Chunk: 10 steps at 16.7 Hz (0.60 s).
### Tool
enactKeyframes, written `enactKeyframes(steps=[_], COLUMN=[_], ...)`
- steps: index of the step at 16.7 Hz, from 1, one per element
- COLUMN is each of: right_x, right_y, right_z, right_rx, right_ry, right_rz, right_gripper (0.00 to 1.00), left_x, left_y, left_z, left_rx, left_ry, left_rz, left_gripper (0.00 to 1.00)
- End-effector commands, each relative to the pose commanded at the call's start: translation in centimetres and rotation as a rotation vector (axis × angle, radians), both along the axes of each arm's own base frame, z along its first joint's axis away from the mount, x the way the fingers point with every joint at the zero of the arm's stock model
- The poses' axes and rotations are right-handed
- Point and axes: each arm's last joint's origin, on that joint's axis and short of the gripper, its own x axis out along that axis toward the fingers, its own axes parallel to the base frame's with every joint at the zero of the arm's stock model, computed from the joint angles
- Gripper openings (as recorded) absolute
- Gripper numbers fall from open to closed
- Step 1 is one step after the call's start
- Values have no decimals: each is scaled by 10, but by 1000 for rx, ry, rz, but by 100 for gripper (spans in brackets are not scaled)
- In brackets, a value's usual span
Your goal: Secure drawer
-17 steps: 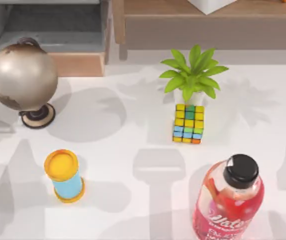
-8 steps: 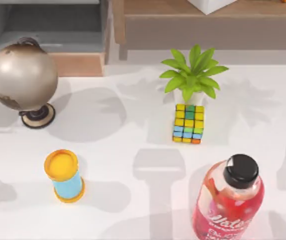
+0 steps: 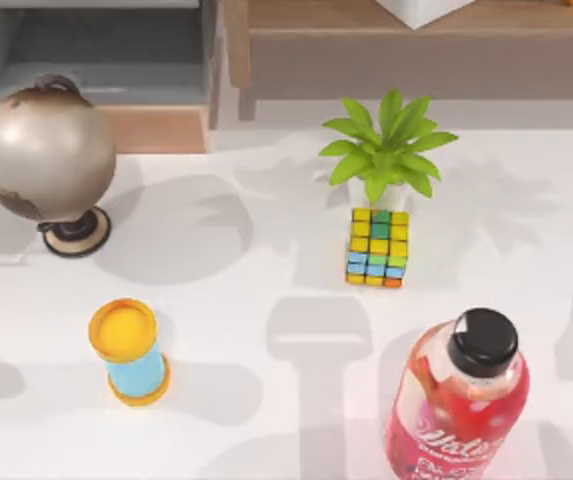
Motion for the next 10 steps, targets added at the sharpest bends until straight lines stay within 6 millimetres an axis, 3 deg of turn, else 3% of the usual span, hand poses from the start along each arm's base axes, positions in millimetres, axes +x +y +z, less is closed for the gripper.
enactKeyframes(steps=[4, 8, 10], right_x=[0, 0, 0], right_y=[0, 0, 0], right_z=[0, 0, 0], right_rx=[0, 0, 0], right_ry=[0, 0, 0], right_rz=[0, 0, 0], right_gripper=[100, 100, 100], left_x=[19, 21, 21], left_y=[0, 0, 0], left_z=[0, 0, 0], left_rx=[1, 1, 1], left_ry=[0, 0, 0], left_rz=[1, 1, 1], left_gripper=[100, 100, 85])
